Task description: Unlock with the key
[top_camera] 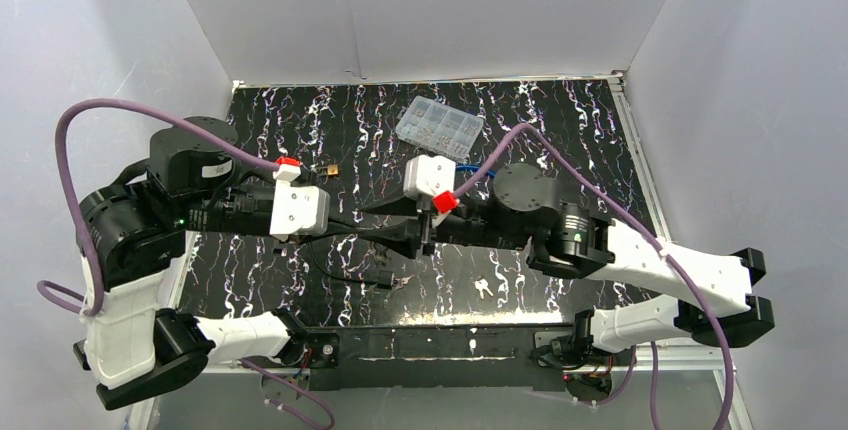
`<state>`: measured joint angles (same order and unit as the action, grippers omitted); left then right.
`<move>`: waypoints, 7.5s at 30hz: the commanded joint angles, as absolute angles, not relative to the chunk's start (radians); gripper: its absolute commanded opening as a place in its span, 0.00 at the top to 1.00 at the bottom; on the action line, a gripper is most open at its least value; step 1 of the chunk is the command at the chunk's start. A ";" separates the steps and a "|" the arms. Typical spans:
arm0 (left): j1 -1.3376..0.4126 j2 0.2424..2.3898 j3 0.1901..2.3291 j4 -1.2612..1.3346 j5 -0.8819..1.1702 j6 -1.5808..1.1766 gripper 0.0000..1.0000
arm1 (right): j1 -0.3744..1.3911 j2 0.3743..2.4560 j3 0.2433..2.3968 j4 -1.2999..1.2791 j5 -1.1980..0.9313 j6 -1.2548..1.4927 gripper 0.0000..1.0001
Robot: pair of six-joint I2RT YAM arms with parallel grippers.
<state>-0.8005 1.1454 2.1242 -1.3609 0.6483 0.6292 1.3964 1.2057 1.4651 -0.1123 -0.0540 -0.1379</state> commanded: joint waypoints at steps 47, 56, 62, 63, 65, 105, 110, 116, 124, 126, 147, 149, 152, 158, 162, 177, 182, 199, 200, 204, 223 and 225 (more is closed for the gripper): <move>-0.799 1.111 2.111 -1.364 0.640 0.637 1.00 | 1.390 1.184 1.483 -0.087 -0.069 -0.034 0.67; -0.798 1.111 2.111 -1.366 0.637 0.635 1.00 | 1.390 1.164 1.459 -0.067 -0.076 -0.019 0.64; -0.798 1.105 2.095 -1.349 0.623 0.638 1.00 | 1.390 1.134 1.453 -0.055 -0.056 -0.016 0.59; -0.799 1.103 2.089 -1.347 0.620 0.639 1.00 | 1.390 1.133 1.455 -0.059 -0.050 -0.017 0.59; -0.799 1.100 2.085 -1.346 0.620 0.643 1.00 | 1.390 1.140 1.460 -0.072 -0.041 -0.014 0.63; -0.798 1.114 2.120 -1.339 0.637 0.643 1.00 | 1.312 1.187 1.438 -0.075 -0.064 0.094 0.99; -0.798 1.114 2.114 -1.333 0.631 0.638 1.00 | 1.308 1.171 1.428 -0.061 -0.083 0.104 0.99; -0.799 1.115 2.109 -1.333 0.599 0.634 0.38 | 1.306 1.159 1.454 -0.122 -0.075 0.093 0.99; -0.799 1.103 2.108 -1.307 0.540 0.602 0.04 | 1.239 1.114 1.444 -0.285 -0.123 0.145 0.99; -0.799 1.073 2.045 -1.263 0.494 0.603 0.02 | 1.225 1.083 1.411 -0.288 -0.118 0.156 0.99; -0.188 1.356 1.702 -1.055 0.481 0.471 0.02 | 1.210 0.843 1.192 -0.349 0.053 0.208 0.99; -0.134 1.440 1.687 -1.041 0.516 0.497 0.02 | 1.210 0.835 1.178 -0.347 0.059 0.213 0.99; -0.084 1.623 1.754 -1.060 0.520 0.562 0.02 | 1.210 0.844 1.172 -0.340 0.061 0.216 0.99; 0.014 2.052 2.076 -1.187 0.473 0.518 0.02 | 1.208 0.863 1.171 -0.327 0.065 0.210 0.99; 0.060 2.128 2.052 -1.023 0.438 0.430 0.02 | 1.203 0.866 1.163 -0.303 0.077 0.212 0.99; 0.037 2.112 1.735 -0.700 0.257 0.460 0.21 | 1.152 0.911 1.157 -0.243 0.046 0.230 0.99; 0.037 2.120 1.747 -0.709 0.260 0.475 0.34 | 1.140 0.922 1.174 -0.264 0.031 0.234 0.99; -0.043 2.032 1.510 -0.626 0.291 0.613 0.85 | 1.106 0.937 1.166 -0.248 -0.026 0.254 0.99; -0.053 2.011 1.474 -0.607 0.291 0.627 0.86 | 1.105 0.938 1.168 -0.248 -0.027 0.255 0.99; -0.096 1.934 1.341 -0.566 0.307 0.697 0.88 | 1.098 0.945 1.173 -0.247 -0.029 0.251 0.99; -0.371 1.328 0.905 -0.601 0.447 0.947 1.00 | 1.062 0.874 1.105 -0.266 -0.005 0.280 0.99; -0.375 1.272 0.950 -0.654 0.509 0.951 1.00 | 1.053 0.866 1.103 -0.269 -0.005 0.288 0.99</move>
